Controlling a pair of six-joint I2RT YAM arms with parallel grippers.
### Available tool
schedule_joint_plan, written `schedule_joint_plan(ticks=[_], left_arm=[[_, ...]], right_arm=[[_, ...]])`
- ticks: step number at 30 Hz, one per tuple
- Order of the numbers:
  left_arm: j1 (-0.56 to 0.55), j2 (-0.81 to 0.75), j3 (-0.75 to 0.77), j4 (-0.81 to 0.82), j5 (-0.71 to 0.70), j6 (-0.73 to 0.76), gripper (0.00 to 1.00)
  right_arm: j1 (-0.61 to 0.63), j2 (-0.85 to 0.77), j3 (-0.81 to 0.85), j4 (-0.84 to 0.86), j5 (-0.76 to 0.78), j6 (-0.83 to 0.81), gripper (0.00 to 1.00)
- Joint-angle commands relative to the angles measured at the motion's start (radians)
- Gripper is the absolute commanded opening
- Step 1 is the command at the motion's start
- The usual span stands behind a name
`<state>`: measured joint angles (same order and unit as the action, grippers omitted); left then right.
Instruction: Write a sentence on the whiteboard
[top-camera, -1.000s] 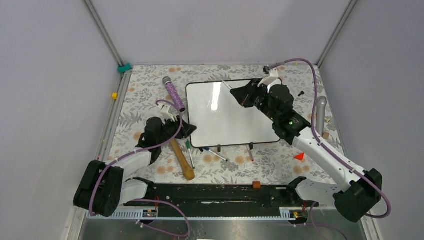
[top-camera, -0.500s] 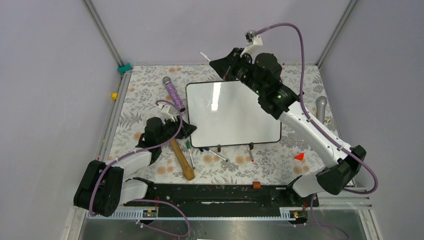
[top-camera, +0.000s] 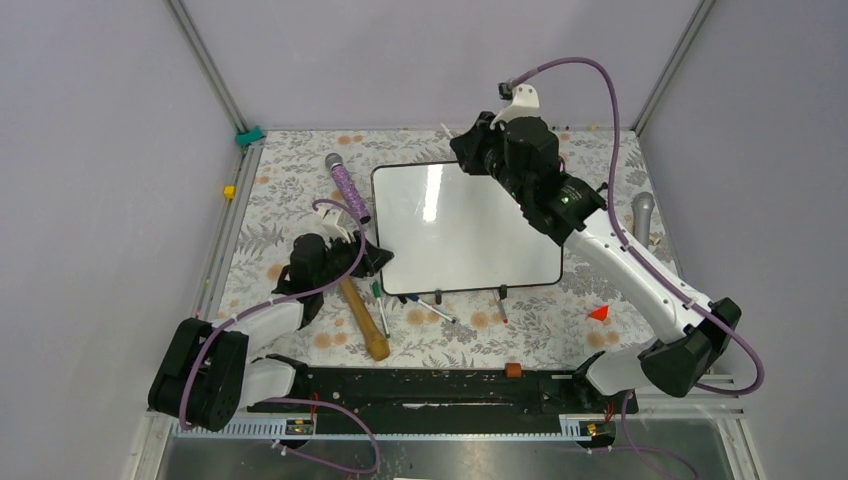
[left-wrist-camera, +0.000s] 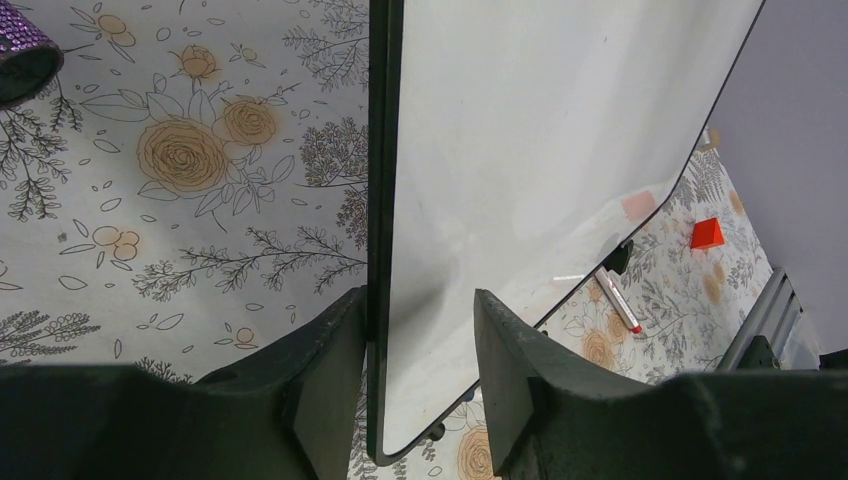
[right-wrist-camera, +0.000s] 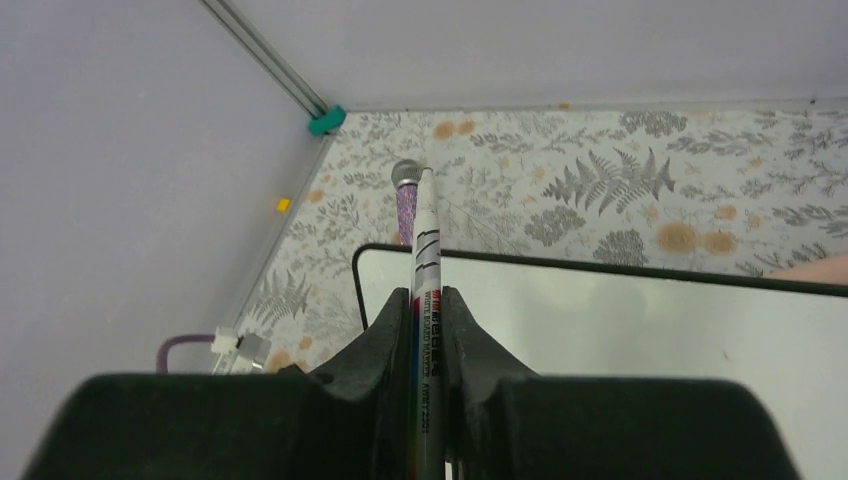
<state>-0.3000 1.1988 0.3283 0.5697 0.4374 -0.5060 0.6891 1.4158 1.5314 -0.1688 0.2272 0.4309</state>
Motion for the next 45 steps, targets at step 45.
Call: schedule_joint_plan(ticks=[45], left_arm=[[-0.008, -0.005, 0.077, -0.069, -0.024, 0.032, 0.29]], right_arm=[[0.326, 0.433, 0.397, -0.366, 0.409, -0.208, 0.00]])
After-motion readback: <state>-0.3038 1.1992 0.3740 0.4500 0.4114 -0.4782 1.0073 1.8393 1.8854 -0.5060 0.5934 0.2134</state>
